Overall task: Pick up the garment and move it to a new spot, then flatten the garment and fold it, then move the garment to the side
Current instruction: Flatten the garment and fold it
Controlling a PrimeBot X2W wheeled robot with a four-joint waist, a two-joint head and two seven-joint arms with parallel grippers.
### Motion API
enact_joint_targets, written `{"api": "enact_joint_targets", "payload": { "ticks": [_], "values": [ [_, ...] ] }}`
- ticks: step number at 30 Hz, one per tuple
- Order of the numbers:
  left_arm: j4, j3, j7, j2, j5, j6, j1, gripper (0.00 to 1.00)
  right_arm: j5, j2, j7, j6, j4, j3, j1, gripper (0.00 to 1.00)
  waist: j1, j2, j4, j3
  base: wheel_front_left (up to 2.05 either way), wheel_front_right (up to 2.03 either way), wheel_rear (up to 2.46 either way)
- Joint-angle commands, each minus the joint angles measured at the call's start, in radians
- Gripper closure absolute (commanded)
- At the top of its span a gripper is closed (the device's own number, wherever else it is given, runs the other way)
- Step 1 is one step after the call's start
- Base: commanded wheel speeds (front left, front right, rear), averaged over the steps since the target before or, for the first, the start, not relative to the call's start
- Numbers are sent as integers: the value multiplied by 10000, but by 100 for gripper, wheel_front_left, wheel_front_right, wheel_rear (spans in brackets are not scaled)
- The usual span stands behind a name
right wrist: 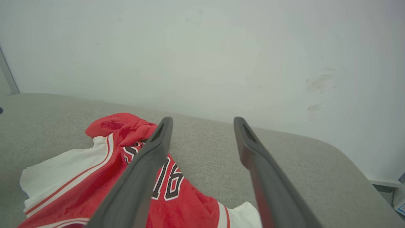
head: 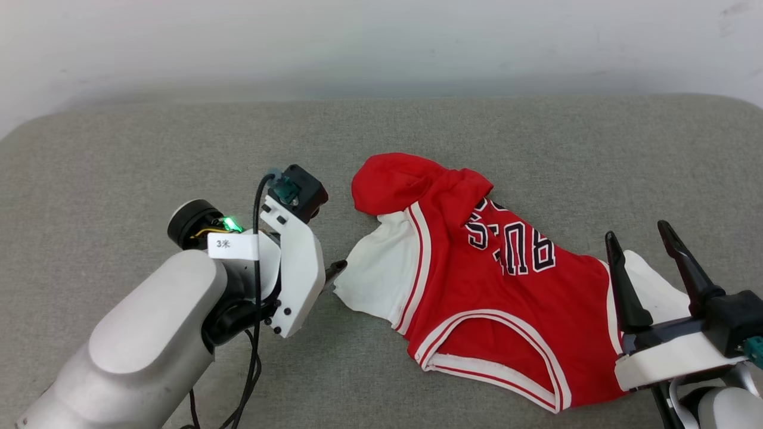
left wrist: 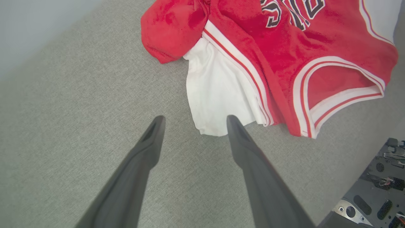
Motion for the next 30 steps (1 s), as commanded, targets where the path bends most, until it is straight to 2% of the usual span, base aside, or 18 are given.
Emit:
{"api": "enact_joint_targets", "payload": {
  "ticks": [1, 5, 12, 18, 24, 25, 26, 27, 30],
  "values": [
    [93, -143, 93, 39, -110, -3, -200, 0, -46, 66, -31, -11, -21, 16, -178, 0, 0, 0, -144, 154, 0, 0, 0],
    [707, -1067, 492, 12, -496, -3, -853, 0, -121, 121, -126, -11, 38, 28, -384, 0, 0, 0, -369, 446, 0, 0, 0],
    [1979, -2245, 325, -51, -786, -4, -1554, 0, -218, 233, -286, -11, 218, 143, -750, 0, 0, 0, -808, 972, 0, 0, 0],
    [2804, -3295, 246, 113, -858, -4, -1872, 0, -266, 268, -387, -11, 364, 134, -960, 0, 0, 0, -1002, 1290, 0, 0, 0],
    [3325, -4293, 256, 26, -1350, 8, -1755, 0, -317, 266, -473, -11, 484, 123, -1081, 0, 0, 0, -1032, 1412, 0, 0, 0],
    [3376, -4469, 350, 55, -1435, 7, -1732, 51, -313, 261, -489, -11, 494, 134, -1090, 0, 0, 0, -1029, 1410, 0, 0, 0],
    [3394, -4586, 349, 57, -1536, 5, -1752, 94, -320, 250, -499, -11, 499, 134, -1098, 0, 0, 0, -1017, 1398, 0, 0, 0],
    [3400, -4701, 323, 50, -1631, 4, -1790, 100, -324, 235, -501, -11, 514, 139, -1101, 0, 0, 0, -1003, 1376, 0, 0, 0],
    [3395, -4876, 82, 94, -1854, 5, -1900, 100, -352, 134, -464, -11, 558, 118, -1100, 0, 0, 0, -924, 1208, 0, 0, 0]
  ]
}}
